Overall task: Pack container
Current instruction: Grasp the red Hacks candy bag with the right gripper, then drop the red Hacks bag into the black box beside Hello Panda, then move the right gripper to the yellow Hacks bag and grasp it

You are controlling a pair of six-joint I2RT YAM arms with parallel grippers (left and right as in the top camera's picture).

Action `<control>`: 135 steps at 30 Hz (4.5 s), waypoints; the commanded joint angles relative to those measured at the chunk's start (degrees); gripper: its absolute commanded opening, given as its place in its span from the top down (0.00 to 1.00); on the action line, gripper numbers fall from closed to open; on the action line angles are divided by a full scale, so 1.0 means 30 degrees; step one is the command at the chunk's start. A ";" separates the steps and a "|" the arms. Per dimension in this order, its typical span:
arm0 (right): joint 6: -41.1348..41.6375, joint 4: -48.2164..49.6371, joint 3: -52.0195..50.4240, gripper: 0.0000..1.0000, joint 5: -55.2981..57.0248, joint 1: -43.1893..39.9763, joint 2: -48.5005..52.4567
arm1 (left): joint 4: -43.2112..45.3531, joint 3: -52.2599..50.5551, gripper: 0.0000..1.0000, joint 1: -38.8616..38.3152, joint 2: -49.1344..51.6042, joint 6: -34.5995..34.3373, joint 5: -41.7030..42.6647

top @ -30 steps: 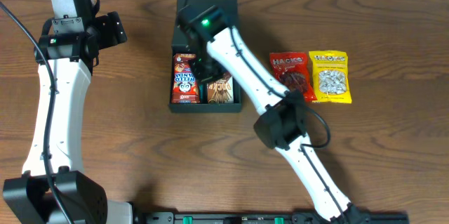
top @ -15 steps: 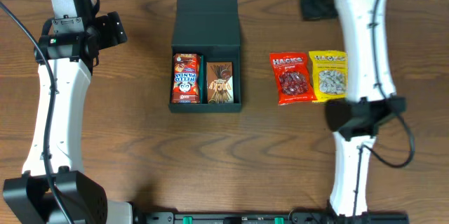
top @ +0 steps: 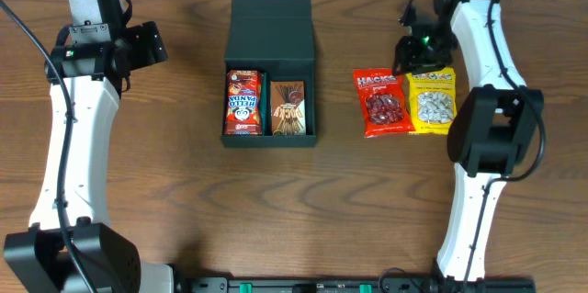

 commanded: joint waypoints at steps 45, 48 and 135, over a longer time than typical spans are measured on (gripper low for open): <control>1.4987 0.3512 -0.0925 0.98 -0.2237 0.7701 -0.5377 | -0.0321 -0.0058 0.05 0.0044 0.0648 -0.0794 -0.0058; 1.5861 0.3934 -0.0925 0.98 -0.1056 0.8604 -0.4918 | -0.0481 -0.0058 0.04 0.0044 0.0648 -0.0991 -0.0058; 0.3031 0.3745 -0.5202 0.99 -0.7715 -0.5093 -0.1413 | -0.0641 -0.0058 0.05 0.0015 0.0648 -0.1122 0.0015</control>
